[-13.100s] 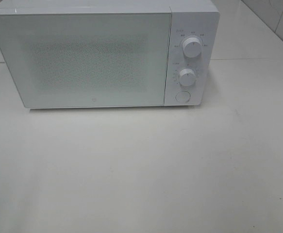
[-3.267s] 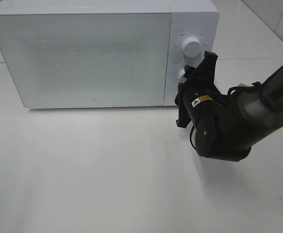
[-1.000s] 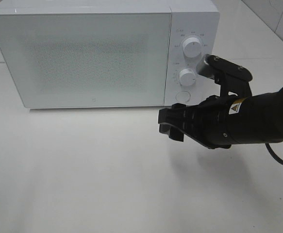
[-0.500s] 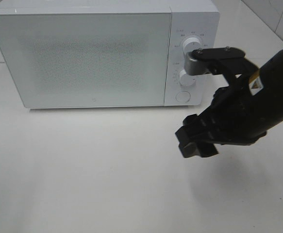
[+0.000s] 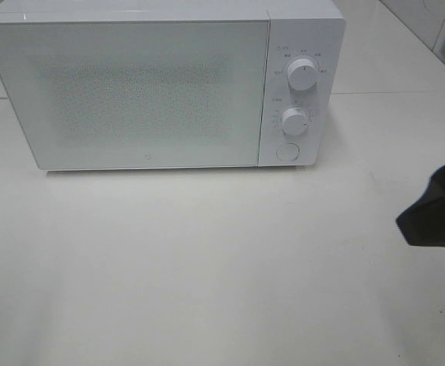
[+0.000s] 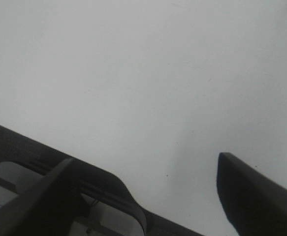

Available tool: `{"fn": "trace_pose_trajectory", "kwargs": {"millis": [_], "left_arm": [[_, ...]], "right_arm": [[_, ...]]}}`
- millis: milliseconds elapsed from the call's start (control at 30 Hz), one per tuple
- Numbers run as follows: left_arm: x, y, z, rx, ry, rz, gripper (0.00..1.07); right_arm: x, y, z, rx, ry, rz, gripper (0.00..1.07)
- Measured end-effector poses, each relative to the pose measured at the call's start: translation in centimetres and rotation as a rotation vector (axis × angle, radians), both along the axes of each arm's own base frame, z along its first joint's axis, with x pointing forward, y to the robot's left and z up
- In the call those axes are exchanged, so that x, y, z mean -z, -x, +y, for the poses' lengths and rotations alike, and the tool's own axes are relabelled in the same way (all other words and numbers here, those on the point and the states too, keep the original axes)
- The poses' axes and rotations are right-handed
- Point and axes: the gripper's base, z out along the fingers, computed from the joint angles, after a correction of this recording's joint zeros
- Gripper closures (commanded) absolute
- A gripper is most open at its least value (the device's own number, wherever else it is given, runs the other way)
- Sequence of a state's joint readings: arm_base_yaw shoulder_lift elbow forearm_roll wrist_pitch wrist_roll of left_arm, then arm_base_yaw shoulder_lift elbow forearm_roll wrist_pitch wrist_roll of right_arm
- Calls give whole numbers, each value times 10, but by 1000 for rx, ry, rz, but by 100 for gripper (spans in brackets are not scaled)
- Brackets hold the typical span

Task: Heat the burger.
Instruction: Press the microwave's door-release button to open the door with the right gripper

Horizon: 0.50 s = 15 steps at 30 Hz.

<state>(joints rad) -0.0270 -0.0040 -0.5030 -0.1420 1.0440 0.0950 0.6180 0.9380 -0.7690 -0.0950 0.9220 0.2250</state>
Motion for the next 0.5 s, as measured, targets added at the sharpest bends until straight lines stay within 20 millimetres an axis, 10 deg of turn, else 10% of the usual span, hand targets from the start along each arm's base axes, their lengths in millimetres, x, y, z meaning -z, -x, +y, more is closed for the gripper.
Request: {"fn": "trace_pose_trajectory", "kwargs": {"millis": [500], "left_arm": [[0,0,0,0,0,0,6]], "right_arm": [[2,82,-79,293,-91,-292,32]]}}
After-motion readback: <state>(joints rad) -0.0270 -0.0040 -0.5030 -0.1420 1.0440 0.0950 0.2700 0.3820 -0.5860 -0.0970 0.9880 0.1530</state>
